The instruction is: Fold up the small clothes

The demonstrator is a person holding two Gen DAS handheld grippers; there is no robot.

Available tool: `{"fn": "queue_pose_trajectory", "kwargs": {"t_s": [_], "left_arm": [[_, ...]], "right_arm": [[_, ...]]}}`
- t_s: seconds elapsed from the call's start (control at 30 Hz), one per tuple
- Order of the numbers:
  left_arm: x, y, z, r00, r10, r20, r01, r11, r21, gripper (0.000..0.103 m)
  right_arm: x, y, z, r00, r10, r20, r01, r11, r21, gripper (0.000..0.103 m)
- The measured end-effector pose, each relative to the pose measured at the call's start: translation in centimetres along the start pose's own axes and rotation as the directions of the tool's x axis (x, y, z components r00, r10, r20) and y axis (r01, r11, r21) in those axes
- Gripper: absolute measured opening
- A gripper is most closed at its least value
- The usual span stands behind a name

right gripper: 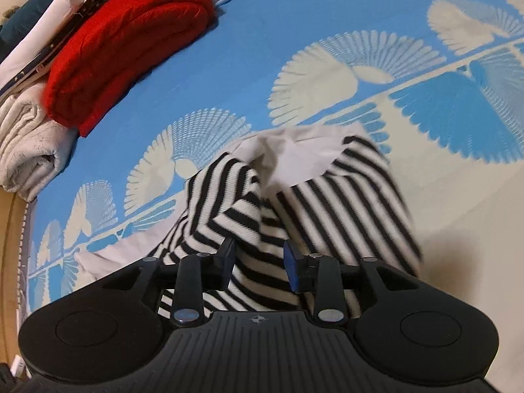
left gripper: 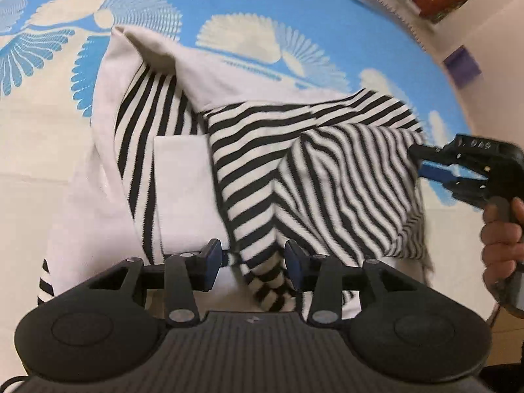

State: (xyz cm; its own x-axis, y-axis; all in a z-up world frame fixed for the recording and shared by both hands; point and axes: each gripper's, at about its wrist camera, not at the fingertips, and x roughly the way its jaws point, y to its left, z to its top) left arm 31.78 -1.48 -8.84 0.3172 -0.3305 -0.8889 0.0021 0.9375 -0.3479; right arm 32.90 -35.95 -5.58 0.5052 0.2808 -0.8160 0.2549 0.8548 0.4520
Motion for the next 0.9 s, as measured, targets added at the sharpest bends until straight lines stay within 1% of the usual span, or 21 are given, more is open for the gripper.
{"fn": "queue_pose_trajectory", "kwargs": {"t_s": [0.13, 0.2, 0.23, 0.27, 0.3, 0.33, 0.4, 0.43, 0.47, 0.5, 0.57, 0.6, 0.63, 0.67, 0.7, 0.73, 0.77, 0.8, 0.83, 0.87, 0.9], "left_arm": [[0.1, 0.7, -0.7, 0.999, -0.015, -0.041, 0.014, 1.000, -0.022, 0.043], [0.1, 0.2, -0.6, 0.999, -0.009, -0.033, 0.009, 1.000, -0.002, 0.033], [0.3, 0.0, -0.4, 1.000, 0.005, -0.027, -0.004, 1.000, 0.010, 0.025], [0.2, -0.2, -0.2, 0.999, 0.028, -0.023, -0.028, 0.999, 0.026, 0.012], [0.3, -0.3, 0.1, 0.999, 0.049, -0.023, -0.049, 0.998, 0.034, 0.008], [0.2, -0.1, 0.6, 0.998, 0.056, -0.017, -0.055, 0.998, 0.029, 0.007], [-0.9, 0.3, 1.6, 0.998, 0.038, 0.050, -0.039, 0.999, 0.007, 0.005], [-2.4, 0.5, 2.3, 0.991, 0.002, 0.131, 0.000, 1.000, -0.009, 0.005], [-4.4, 0.9, 2.8, 0.969, -0.058, 0.240, 0.066, 0.997, -0.027, 0.005], [-7.1, 1.2, 3.3, 0.920, -0.126, 0.372, 0.142, 0.990, -0.016, 0.005], [-10.9, 1.7, 3.4, 0.826, -0.184, 0.533, 0.187, 0.981, 0.049, 0.005], [-11.7, 2.2, 3.3, 0.808, -0.189, 0.558, 0.192, 0.980, 0.055, 0.005], [-11.7, 3.0, 3.3, 0.818, -0.182, 0.546, 0.195, 0.980, 0.036, 0.005], [-10.8, 3.8, 3.5, 0.860, -0.162, 0.484, 0.183, 0.983, 0.003, 0.005], [-9.3, 4.4, 3.6, 0.916, -0.124, 0.382, 0.145, 0.989, -0.026, 0.006], [-7.5, 4.9, 3.5, 0.964, -0.068, 0.256, 0.082, 0.996, -0.044, 0.006], [-5.4, 5.4, 2.9, 0.994, 0.007, 0.109, -0.002, 0.999, -0.049, 0.006], [-3.8, 5.8, 2.1, 0.999, 0.050, 0.010, -0.050, 0.998, -0.035, 0.006], [-2.7, 5.9, 1.4, 0.997, 0.061, -0.048, -0.062, 0.998, -0.017, 0.007], [-2.3, 5.8, 1.1, 0.996, 0.056, -0.064, -0.056, 0.998, -0.006, 0.008], [-2.6, 5.6, 1.0, 0.997, 0.053, -0.051, -0.052, 0.999, 0.008, 0.009]], "right_arm": [[1.1, 1.2, -0.1, 1.000, -0.017, -0.010, 0.017, 1.000, -0.014, 0.035], [1.6, 1.6, -0.2, 0.999, -0.047, -0.013, 0.047, 0.998, -0.035, 0.032], [1.7, 1.6, -0.3, 0.998, -0.059, -0.014, 0.058, 0.997, -0.043, 0.027], [1.7, 1.6, -0.4, 0.998, -0.055, -0.010, 0.054, 0.997, -0.048, 0.009], [1.7, 1.7, -0.4, 0.999, -0.040, -0.007, 0.040, 0.998, -0.052, 0.001], [1.5, 1.7, -0.3, 1.000, -0.027, 0.000, 0.027, 0.998, -0.051, 0.001], [0.3, 1.7, 0.0, 0.999, 0.023, 0.032, -0.022, 0.999, -0.031, 0.001], [-0.7, 1.6, 0.3, 0.996, 0.072, 0.058, -0.072, 0.997, -0.007, 0.001], [-2.1, 1.4, 0.7, 0.986, 0.132, 0.100, -0.135, 0.991, 0.022, 0.001], [-3.7, 1.2, 1.1, 0.968, 0.197, 0.154, -0.207, 0.977, 0.051, 0.001], [-7.2, 1.1, 1.5, 0.906, 0.334, 0.261, -0.355, 0.934, 0.037, 0.001], [-8.8, 1.1, 1.5, 0.869, 0.390, 0.303, -0.406, 0.914, -0.010, 0.001], [-9.9, 1.0, 1.3, 0.850, 0.419, 0.319, -0.426, 0.903, -0.054, 0.001], [-10.0, 0.8, 1.2, 0.858, 0.422, 0.294, -0.422, 0.904, -0.065, 0.001], [-9.4, 0.4, 1.0, 0.884, 0.412, 0.222, -0.410, 0.910, -0.057, 0.001], [-8.0, -0.1, 0.6, 0.916, 0.385, 0.111, -0.383, 0.923, -0.036, 0.001], [-6.5, -0.6, 0.0, 0.948, 0.319, 0.003, -0.318, 0.948, -0.022, 0.001], [-4.8, -1.3, -1.0, 0.974, 0.206, -0.092, -0.210, 0.977, -0.037, 0.001], [-3.5, -1.7, -1.9, 0.981, 0.105, -0.161, -0.118, 0.991, -0.070, 0.001], [-2.4, -2.3, -2.6, 0.977, 0.026, -0.211, -0.049, 0.994, -0.102, 0.001], [-1.6, -2.9, -3.1, 0.969, -0.017, -0.245, -0.011, 0.994, -0.112, 0.003]]}}
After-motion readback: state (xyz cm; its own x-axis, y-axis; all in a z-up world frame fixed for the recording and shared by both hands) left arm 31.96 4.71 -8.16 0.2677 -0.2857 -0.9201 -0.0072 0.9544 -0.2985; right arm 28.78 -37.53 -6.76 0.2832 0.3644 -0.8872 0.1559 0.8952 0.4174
